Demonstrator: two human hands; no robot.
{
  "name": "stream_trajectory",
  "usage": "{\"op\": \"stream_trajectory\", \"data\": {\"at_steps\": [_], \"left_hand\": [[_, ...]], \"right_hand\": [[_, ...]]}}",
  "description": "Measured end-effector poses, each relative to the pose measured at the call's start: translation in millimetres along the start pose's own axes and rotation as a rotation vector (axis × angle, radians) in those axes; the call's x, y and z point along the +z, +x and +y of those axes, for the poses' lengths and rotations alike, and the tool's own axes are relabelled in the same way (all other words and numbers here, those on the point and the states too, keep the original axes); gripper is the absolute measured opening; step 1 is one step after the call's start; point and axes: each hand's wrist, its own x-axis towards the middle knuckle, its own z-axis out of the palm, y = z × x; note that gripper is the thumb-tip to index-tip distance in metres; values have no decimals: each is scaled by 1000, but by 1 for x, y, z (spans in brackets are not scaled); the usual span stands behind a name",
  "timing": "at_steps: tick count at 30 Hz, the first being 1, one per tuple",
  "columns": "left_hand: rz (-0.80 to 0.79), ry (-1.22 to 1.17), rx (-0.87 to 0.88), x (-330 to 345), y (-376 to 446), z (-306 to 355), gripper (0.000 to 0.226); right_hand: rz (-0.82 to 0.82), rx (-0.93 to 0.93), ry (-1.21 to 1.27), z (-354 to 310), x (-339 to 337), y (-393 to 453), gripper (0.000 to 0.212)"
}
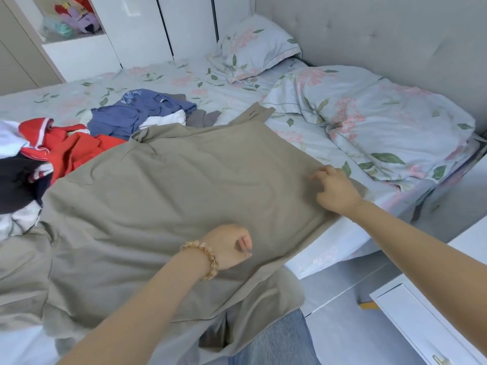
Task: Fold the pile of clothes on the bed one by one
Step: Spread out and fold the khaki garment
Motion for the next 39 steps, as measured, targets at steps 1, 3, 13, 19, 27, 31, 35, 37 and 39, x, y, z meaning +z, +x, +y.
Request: {"op": "stream_trajectory", "data": {"at_steps": [1,3,13,19,27,31,35,37,39], "left_hand": [[-16,-2,-13,7,-6,-3,20],[6,-6,-41,26,-17,0,36],[206,255,-44,53,-13,38,16],[354,-157,-82,4,-18,27,12],[517,-157,-238,-71,19,-22,13],[502,-97,-357,-79,45,-67,12],[457,-15,-408,-64,68,-101,16],[420,8,-427,-54,76,-110,18],[456,94,-415,-47,79,-108,15]], "right_hand": [[-69,-123,4,-2,2,-5,60],[-276,-323,-42,-1,8,-20,70],[-166,-271,-50,72,7,-46,49],[66,-355,-265,83,-20,-19,15],[193,-293,-232,-9,-78,84,17],[123,-361,-458,-35,-59,138,16],[168,-452,-616,-38,-21,187,26],[141,-371,-596,-46,-3,194,9],[111,-353,-571,-62,19,186,35]]}}
